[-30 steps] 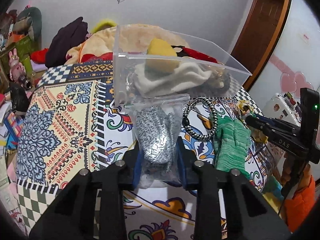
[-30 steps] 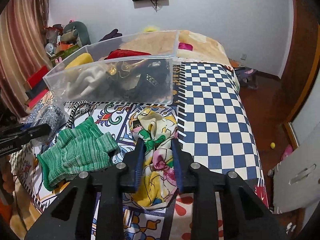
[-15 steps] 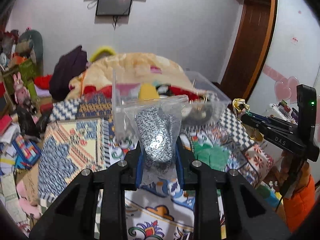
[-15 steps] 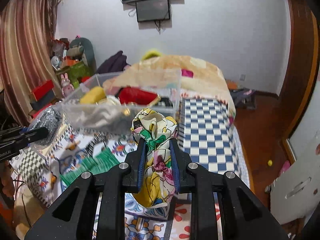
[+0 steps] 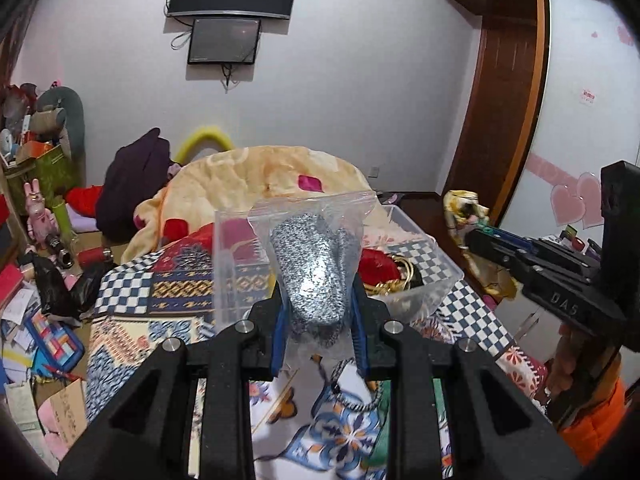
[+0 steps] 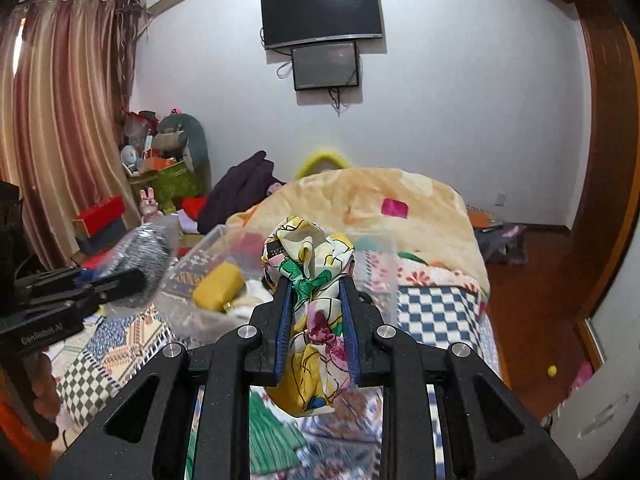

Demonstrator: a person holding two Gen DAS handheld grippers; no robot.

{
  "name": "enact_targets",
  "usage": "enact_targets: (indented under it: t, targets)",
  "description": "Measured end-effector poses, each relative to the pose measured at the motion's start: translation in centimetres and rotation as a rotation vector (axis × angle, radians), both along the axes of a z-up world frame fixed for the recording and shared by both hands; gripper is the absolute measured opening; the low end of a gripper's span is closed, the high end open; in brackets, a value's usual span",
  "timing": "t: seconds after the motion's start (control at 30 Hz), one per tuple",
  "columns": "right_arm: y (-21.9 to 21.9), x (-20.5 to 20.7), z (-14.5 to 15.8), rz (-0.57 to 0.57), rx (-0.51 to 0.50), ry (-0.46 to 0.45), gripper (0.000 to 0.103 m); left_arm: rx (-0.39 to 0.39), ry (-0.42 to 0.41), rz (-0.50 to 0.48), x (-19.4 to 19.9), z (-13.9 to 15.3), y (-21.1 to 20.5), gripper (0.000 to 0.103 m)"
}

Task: Organize soft objects
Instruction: 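Place the grey glove bag and floral scarf into the clear box, open both tools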

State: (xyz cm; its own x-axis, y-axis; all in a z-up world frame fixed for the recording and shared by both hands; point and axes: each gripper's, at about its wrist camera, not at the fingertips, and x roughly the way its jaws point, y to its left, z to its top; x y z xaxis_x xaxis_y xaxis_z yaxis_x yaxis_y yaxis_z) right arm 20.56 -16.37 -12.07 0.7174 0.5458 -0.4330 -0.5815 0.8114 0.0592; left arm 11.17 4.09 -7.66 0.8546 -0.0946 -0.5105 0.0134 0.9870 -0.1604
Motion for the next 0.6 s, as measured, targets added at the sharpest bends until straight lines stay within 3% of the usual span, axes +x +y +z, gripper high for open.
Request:
enact_targets:
  t: [0.6]
  targets:
    - [2.7, 4.8, -2.3, -0.011, -0.083, 0.081, 0.021, 0.004, 0.123, -0.052, 8.8, -3.4, -2.2, 0.027]
